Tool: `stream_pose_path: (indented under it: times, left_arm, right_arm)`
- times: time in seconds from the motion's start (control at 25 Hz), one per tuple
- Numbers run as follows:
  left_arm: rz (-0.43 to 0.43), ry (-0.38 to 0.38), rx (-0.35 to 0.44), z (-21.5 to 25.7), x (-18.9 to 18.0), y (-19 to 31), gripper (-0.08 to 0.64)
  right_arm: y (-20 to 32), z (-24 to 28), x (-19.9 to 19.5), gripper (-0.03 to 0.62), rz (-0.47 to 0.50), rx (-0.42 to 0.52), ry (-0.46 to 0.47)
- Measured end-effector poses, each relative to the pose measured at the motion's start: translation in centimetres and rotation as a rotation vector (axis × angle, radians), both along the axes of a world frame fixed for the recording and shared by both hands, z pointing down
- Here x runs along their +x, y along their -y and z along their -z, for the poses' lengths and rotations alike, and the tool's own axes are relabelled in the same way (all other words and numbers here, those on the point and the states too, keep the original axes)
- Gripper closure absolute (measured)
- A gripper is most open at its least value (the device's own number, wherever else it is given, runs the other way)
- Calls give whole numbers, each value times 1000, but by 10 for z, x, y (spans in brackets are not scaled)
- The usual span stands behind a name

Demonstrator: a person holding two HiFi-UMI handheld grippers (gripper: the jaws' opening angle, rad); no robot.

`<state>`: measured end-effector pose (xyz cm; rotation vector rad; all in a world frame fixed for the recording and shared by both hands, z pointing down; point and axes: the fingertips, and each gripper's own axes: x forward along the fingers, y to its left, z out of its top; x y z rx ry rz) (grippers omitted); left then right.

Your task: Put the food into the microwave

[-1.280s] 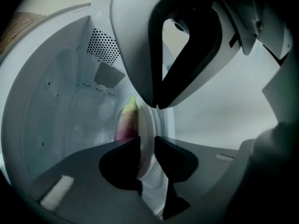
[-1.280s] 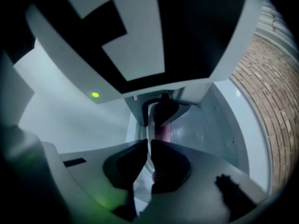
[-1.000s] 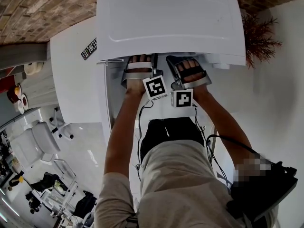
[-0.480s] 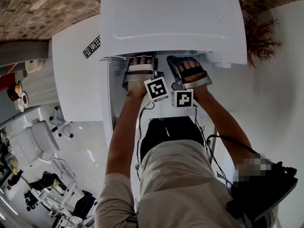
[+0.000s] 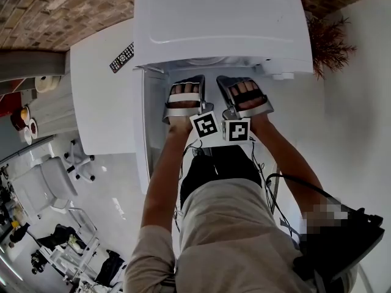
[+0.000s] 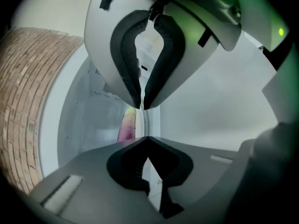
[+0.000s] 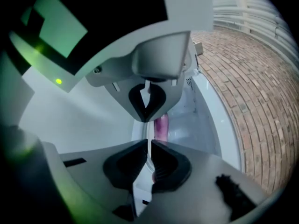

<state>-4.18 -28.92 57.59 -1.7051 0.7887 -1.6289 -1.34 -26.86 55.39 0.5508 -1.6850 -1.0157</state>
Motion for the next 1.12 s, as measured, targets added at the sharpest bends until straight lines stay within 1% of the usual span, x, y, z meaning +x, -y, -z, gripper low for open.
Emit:
stream_pose_path:
  times: [0.2, 0.4, 0.52, 0.68, 0.84, 1.12]
  left_arm:
    - [-12, -21, 15, 9, 6, -28, 552]
    - [-47, -15, 25, 17, 11, -61, 554]
    - [-71, -26, 45, 28, 14, -78, 554]
    - [-107, -27, 68, 42, 15, -101, 554]
    - [-136, -45, 85, 54, 19, -128, 554]
    - [-189, -56, 108, 66, 23, -164, 554]
  right_arm:
    - [-28, 8, 6, 565, -17, 10, -12]
    - [-56, 19, 12, 565, -43, 23, -25]
    - [-74, 25, 14, 565, -58, 27, -39]
    - [-97, 37, 13, 565, -67, 53, -50]
    - [-122, 51, 11, 565, -70, 83, -44]
    - [-158, 67, 9, 565, -73, 117, -50]
